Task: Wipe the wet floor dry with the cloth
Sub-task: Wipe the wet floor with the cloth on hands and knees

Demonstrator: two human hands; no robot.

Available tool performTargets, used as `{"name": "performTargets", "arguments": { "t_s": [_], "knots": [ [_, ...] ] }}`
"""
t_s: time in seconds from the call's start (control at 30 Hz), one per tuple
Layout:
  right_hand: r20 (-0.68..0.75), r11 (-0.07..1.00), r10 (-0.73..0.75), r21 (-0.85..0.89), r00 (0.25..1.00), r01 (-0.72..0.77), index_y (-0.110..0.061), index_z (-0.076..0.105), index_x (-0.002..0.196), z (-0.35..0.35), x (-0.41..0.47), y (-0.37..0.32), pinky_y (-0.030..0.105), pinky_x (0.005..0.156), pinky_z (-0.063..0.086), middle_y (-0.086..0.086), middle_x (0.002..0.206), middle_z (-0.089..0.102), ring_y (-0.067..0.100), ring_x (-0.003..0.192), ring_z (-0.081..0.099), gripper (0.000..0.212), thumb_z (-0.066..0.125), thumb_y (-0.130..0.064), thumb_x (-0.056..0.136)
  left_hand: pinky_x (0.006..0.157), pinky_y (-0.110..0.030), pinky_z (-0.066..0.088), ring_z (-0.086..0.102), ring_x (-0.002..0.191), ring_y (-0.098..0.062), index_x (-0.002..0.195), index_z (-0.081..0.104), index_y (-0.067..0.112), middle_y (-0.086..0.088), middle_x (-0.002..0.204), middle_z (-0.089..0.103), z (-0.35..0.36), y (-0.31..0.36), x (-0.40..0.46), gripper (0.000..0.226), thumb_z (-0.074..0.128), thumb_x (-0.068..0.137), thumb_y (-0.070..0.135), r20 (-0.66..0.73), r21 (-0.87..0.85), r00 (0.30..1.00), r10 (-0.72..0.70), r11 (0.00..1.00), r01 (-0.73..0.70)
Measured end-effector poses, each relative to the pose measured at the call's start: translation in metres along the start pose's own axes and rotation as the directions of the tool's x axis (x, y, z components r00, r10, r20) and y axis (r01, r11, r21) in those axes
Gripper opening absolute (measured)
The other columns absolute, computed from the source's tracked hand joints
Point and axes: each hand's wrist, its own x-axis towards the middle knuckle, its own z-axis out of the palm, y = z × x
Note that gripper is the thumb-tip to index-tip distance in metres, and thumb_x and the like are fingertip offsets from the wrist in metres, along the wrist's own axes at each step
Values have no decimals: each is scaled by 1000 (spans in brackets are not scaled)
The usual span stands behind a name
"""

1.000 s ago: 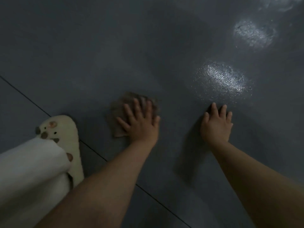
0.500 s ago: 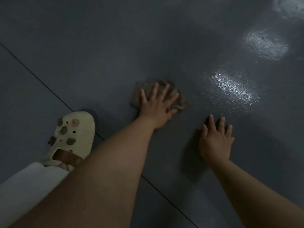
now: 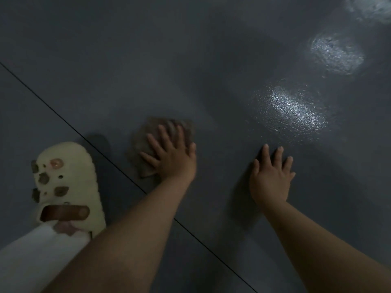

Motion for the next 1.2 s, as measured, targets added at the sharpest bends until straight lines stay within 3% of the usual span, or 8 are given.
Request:
{"name": "performTargets", "arguments": {
  "t_s": [0.13,0.27,0.43,0.63,0.77,0.87,1.0,1.2],
  "knots": [
    [-13,1000,0,4,1000,0,-31,7,152,1,0,1,50,116,1,3,160,-5,32,145,-8,55,27,-38,101,101,-69,-15,-25,140,-36,147,-9,42,1,156,-24,18,24,-45,64,22,95,60,192,164,852,487,840,-518],
    [-15,1000,-5,14,1000,5,-31,9,152,1,0,1,51,116,2,3,160,-3,33,145,-6,54,27,-39,101,106,-67,-9,-21,143,-29,147,-5,46,6,157,-19,1,-7,-5,65,26,93,63,231,272,730,643,678,-683],
    [9,999,-35,8,999,35,-31,9,151,-1,1,6,52,115,4,3,160,-3,34,145,-5,53,26,-39,102,108,-66,-3,-15,144,-31,149,-4,39,3,159,-14,-14,-67,32,65,25,95,59,20,134,984,177,975,-178],
    [77,995,-94,30,993,92,-30,13,151,-11,1,14,50,116,5,3,160,-4,32,145,-6,51,26,-38,102,108,-67,-2,-13,143,-37,152,6,31,-5,159,-11,5,-55,-18,63,27,96,54,-24,-124,945,-327,939,322],
    [142,987,-155,66,978,147,-25,24,149,-20,-13,23,46,117,13,5,160,6,29,146,4,48,28,-35,103,107,-66,-8,-19,142,-38,152,-1,26,-8,157,-17,34,6,-99,71,29,94,57,117,-58,991,58,997,-51],
    [166,991,-119,77,979,107,-24,26,149,-29,-38,35,44,117,14,7,159,9,28,146,8,48,29,-35,103,106,-63,-16,-29,139,-34,150,-12,31,-1,152,-31,36,36,-140,68,21,96,58,410,10,809,420,885,-465],
    [154,994,-85,84,984,73,-18,28,148,-47,-79,56,42,116,17,11,158,12,30,145,13,49,36,-27,101,113,-58,-5,-21,143,-32,150,-5,36,0,156,-25,3,32,-132,65,34,99,46,530,38,714,459,827,-560],
    [78,985,-57,167,995,44,-13,30,147,-76,-154,66,38,111,28,11,154,24,30,138,27,53,44,-21,97,116,-51,7,-10,145,-33,151,-6,33,-4,158,-17,-53,-6,-167,74,46,97,35,441,22,779,446,862,-506]
  ]
}}
